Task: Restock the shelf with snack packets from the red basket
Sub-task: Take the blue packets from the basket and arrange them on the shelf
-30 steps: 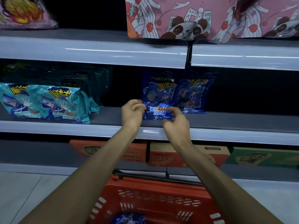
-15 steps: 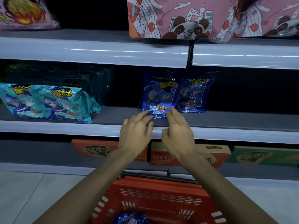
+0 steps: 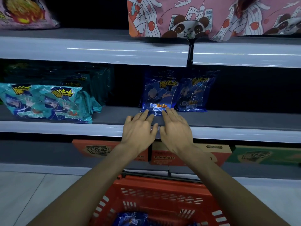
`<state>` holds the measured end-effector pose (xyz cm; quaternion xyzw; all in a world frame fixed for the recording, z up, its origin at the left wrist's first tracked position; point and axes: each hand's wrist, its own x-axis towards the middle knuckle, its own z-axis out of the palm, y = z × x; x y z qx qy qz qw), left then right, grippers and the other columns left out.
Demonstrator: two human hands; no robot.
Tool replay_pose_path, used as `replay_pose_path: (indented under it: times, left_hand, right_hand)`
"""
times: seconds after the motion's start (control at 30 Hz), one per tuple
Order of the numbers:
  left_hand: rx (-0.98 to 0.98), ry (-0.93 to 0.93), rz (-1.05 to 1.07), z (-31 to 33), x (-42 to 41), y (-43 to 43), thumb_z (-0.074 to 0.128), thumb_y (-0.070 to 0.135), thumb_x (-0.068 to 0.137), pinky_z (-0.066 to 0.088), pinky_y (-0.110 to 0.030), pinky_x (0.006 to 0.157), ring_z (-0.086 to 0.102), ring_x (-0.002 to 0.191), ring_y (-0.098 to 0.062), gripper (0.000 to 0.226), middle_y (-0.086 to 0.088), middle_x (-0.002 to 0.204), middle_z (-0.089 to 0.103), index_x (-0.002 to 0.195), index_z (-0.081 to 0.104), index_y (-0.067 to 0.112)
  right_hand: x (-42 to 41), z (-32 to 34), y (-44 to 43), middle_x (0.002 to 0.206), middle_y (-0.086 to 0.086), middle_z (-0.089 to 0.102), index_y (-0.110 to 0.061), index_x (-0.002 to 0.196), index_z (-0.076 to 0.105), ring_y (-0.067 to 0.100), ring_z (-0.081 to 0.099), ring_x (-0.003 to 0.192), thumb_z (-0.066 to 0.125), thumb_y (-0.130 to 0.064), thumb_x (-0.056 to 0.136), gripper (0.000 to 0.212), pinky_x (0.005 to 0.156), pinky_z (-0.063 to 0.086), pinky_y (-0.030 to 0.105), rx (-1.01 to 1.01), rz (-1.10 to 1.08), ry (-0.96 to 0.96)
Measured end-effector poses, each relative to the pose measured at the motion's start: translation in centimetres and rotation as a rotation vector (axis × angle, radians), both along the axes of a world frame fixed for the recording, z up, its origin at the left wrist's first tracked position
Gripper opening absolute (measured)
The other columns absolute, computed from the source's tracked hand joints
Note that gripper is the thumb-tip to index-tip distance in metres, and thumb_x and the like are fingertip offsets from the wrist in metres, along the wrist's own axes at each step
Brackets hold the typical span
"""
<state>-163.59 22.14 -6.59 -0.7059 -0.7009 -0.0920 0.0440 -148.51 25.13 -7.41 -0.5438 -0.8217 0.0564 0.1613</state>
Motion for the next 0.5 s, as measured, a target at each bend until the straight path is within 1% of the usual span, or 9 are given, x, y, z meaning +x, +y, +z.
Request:
replay_pose_path:
  times: [0.07, 0.13, 0.2, 0.23, 0.3, 0.33, 0.37, 0.43, 0.5]
  left_hand:
    - [0.002, -0.006, 0.006, 0.6, 0.1, -0.6, 0.035, 0.050, 0.107, 0.027, -0.040, 0.113, 0.034, 0.152, -0.018, 0.057, -0.003, 0.167, 0.035, 0.157, 0.042, 0.025]
    - [0.008, -0.060, 0.007, 1.3, 0.2, -1.4, 0.037, 0.051, 0.107, 0.026, -0.039, 0.115, 0.035, 0.151, -0.018, 0.056, -0.002, 0.165, 0.039, 0.156, 0.043, 0.026]
    - [0.025, -0.178, 0.011, 2.0, 0.3, -2.7, 0.043, 0.049, 0.106, 0.028, -0.039, 0.115, 0.039, 0.148, -0.018, 0.053, 0.002, 0.161, 0.045, 0.153, 0.047, 0.026]
    - [0.031, -0.257, 0.012, 2.4, 0.4, -3.5, 0.047, 0.047, 0.105, 0.031, -0.039, 0.114, 0.043, 0.145, -0.018, 0.051, 0.004, 0.158, 0.048, 0.151, 0.050, 0.026]
    - [0.027, -0.481, 0.022, 3.0, 0.5, -5.2, 0.055, 0.043, 0.102, 0.039, -0.037, 0.113, 0.051, 0.138, -0.015, 0.047, 0.007, 0.151, 0.055, 0.147, 0.056, 0.027]
    - [0.004, -0.636, 0.037, 3.3, 0.6, -6.2, 0.058, 0.042, 0.102, 0.043, -0.036, 0.111, 0.054, 0.133, -0.013, 0.044, 0.007, 0.146, 0.058, 0.144, 0.059, 0.029]
    - [-0.025, -0.810, 0.055, 3.7, 0.7, -7.1, 0.060, 0.041, 0.101, 0.046, -0.035, 0.108, 0.057, 0.129, -0.010, 0.040, 0.008, 0.140, 0.062, 0.140, 0.062, 0.032]
    - [-0.083, -1.147, 0.090, 4.5, 1.2, -9.0, 0.064, 0.037, 0.101, 0.048, -0.033, 0.104, 0.064, 0.119, -0.005, 0.031, 0.008, 0.128, 0.069, 0.131, 0.067, 0.035]
    - [-0.125, -1.350, 0.112, 5.2, 1.5, -10.8, 0.064, 0.032, 0.101, 0.049, -0.033, 0.103, 0.069, 0.112, -0.005, 0.025, 0.009, 0.120, 0.074, 0.125, 0.071, 0.033]
  right_hand:
    - [0.3, 0.4, -0.8, 0.170, 0.008, 0.026, -0.010, 0.159, 0.036, 0.020, 0.019, 0.159, 0.032, -0.035, 0.092, 0.072, 0.127, 0.021, 0.038, -0.010, -0.001, 0.028]
    - [0.7, 1.0, -2.0, 0.169, 0.007, 0.028, -0.012, 0.158, 0.038, 0.019, 0.019, 0.159, 0.037, -0.030, 0.094, 0.067, 0.127, 0.023, 0.038, -0.033, -0.002, 0.079]
    - [1.3, 1.9, -3.4, 0.167, 0.003, 0.035, -0.014, 0.156, 0.043, 0.018, 0.027, 0.156, 0.049, -0.021, 0.097, 0.059, 0.124, 0.030, 0.036, -0.083, -0.025, 0.226]
    - [1.6, 2.5, -4.3, 0.163, 0.001, 0.042, -0.016, 0.154, 0.046, 0.019, 0.036, 0.151, 0.054, -0.019, 0.098, 0.057, 0.118, 0.036, 0.032, -0.125, -0.052, 0.328]
    - [2.4, 3.6, -6.1, 0.146, -0.004, 0.058, -0.021, 0.150, 0.051, 0.019, 0.056, 0.133, 0.060, -0.020, 0.098, 0.053, 0.099, 0.045, 0.022, -0.249, -0.128, 0.550]
    - [2.8, 4.0, -7.0, 0.140, -0.005, 0.061, -0.023, 0.149, 0.053, 0.019, 0.060, 0.128, 0.064, -0.022, 0.097, 0.053, 0.094, 0.047, 0.020, -0.335, -0.160, 0.666]
    - [3.1, 4.5, -7.8, 0.140, -0.004, 0.062, -0.024, 0.147, 0.056, 0.018, 0.060, 0.129, 0.069, -0.024, 0.096, 0.052, 0.097, 0.047, 0.022, -0.421, -0.180, 0.788]
    - [4.1, 5.4, -9.5, 0.139, 0.002, 0.064, -0.024, 0.141, 0.060, 0.017, 0.060, 0.130, 0.076, -0.024, 0.093, 0.050, 0.109, 0.048, 0.036, -0.565, -0.198, 0.998]
    - [5.3, 6.3, -11.4, 0.128, 0.002, 0.070, -0.025, 0.134, 0.064, 0.014, 0.066, 0.119, 0.078, -0.025, 0.092, 0.045, 0.108, 0.052, 0.040, -0.653, -0.199, 1.114]
